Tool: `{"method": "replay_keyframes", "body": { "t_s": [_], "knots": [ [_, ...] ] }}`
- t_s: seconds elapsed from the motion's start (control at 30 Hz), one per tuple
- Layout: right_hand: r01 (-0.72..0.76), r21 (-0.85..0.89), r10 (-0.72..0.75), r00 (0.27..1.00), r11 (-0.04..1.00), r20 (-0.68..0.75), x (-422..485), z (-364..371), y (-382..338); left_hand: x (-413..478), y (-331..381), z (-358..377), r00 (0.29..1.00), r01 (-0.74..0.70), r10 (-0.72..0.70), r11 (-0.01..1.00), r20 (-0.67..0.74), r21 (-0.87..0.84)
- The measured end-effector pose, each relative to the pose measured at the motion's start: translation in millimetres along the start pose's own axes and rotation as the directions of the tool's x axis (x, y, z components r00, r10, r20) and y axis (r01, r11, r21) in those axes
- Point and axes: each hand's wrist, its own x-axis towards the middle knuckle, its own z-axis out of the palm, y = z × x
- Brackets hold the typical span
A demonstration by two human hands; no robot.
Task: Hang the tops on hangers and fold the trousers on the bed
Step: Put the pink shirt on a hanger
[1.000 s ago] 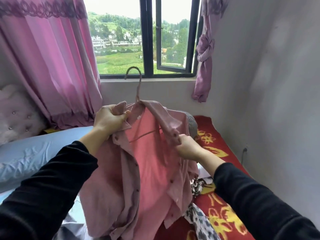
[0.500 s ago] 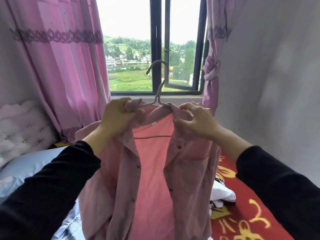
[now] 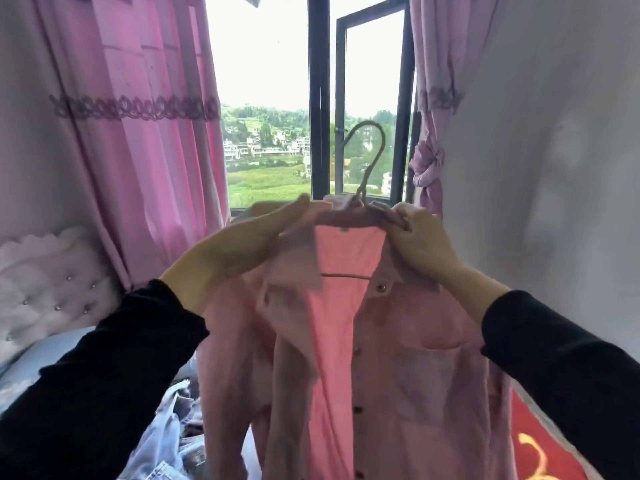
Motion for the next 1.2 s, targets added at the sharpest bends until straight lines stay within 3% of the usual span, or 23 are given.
{"method": "replay_keyframes", "body": {
  "t_s": [0.03, 0.07, 0.1, 0.13, 0.2, 0.27, 0.37, 0.47, 0.57, 0.63, 0.73, 0.8, 0.9, 1.03, 1.13, 1.2],
  "knots": [
    [0.006, 0.023, -0.006, 1.0, 1.0, -0.008, 2.2, -7.0, -0.1, -1.5, -1.2, -8.0, 0.999, -0.002, 0.003, 1.0, 0.041, -0.014],
    [0.015, 0.042, -0.015, 1.0, 0.999, -0.009, 3.0, -12.9, -0.5, 0.5, -5.2, -18.5, 0.999, -0.001, 0.004, 0.997, -0.042, 0.071],
    [0.021, 0.06, -0.021, 1.0, 0.998, 0.0, 2.7, -17.2, -1.4, 3.0, -10.3, -28.0, 0.98, 0.022, 0.036, 0.958, -0.196, 0.286],
    [0.02, 0.077, -0.021, 1.0, 0.997, 0.011, 1.5, -19.8, -2.9, 5.1, -17.8, -36.9, 0.947, 0.099, 0.091, 0.83, -0.309, 0.548],
    [0.007, 0.122, -0.01, 1.0, 0.993, 0.026, -0.7, -20.5, -5.0, 6.3, -35.3, -45.8, 0.954, 0.162, 0.113, 0.58, -0.276, 0.798],
    [-0.007, 0.161, 0.004, 1.0, 0.987, 0.019, -2.8, -18.6, -8.3, 7.4, -51.0, -44.1, 0.975, 0.106, 0.099, 0.578, -0.199, 0.809],
    [-0.014, 0.179, 0.007, 0.999, 0.984, 0.041, -5.6, -16.1, -11.9, 11.2, -65.7, -40.2, 0.955, 0.03, 0.229, 0.56, -0.19, 0.828],
    [-0.036, 0.321, 0.008, 0.996, 0.946, 0.09, -2.0, -24.5, -18.0, 14.7, -69.2, -47.8, 0.907, -0.009, 0.351, 0.567, -0.232, 0.824],
    [-0.166, 0.523, 0.184, 0.983, 0.836, 0.017, 15.9, -38.9, -22.8, 17.4, -61.2, -62.6, 0.825, 0.041, 0.451, 0.553, -0.341, 0.832],
    [-0.179, 0.434, 0.182, 0.983, 0.883, 0.036, 24.6, -45.1, -24.1, 20.1, -54.6, -71.0, 0.751, 0.075, 0.515, 0.555, -0.414, 0.828],
    [-0.019, 0.184, -0.005, 0.992, 0.983, 0.127, 20.2, -40.5, -33.5, 15.3, -58.6, -80.7, 0.74, 0.114, 0.507, 0.552, -0.441, 0.826],
    [0.061, 0.078, -0.066, 0.996, 0.995, 0.067, 21.1, -31.3, -41.6, 8.8, -63.5, -84.9, 0.744, 0.131, 0.494, 0.552, -0.45, 0.823],
    [0.055, -0.066, -0.057, 0.998, 0.996, -0.037, 31.7, -17.3, -54.2, 4.5, -57.8, -86.8, 0.721, 0.167, 0.484, 0.571, -0.495, 0.804],
    [-0.017, -0.005, 0.016, 0.992, 1.0, -0.123, 27.6, -2.1, -70.0, -14.0, -38.5, -88.1, 0.707, 0.218, 0.462, 0.578, -0.535, 0.787],
    [-0.104, 0.118, 0.117, 0.988, 0.988, -0.104, 10.1, 1.3, -83.2, -52.7, -24.9, -87.7, 0.671, 0.368, 0.415, 0.532, -0.614, 0.762],
    [-0.109, 0.193, 0.127, 0.988, 0.975, -0.083, 0.2, -1.3, -95.0, -82.6, -10.4, -87.4, 0.666, 0.393, 0.403, 0.525, -0.628, 0.755]
  ]
}}
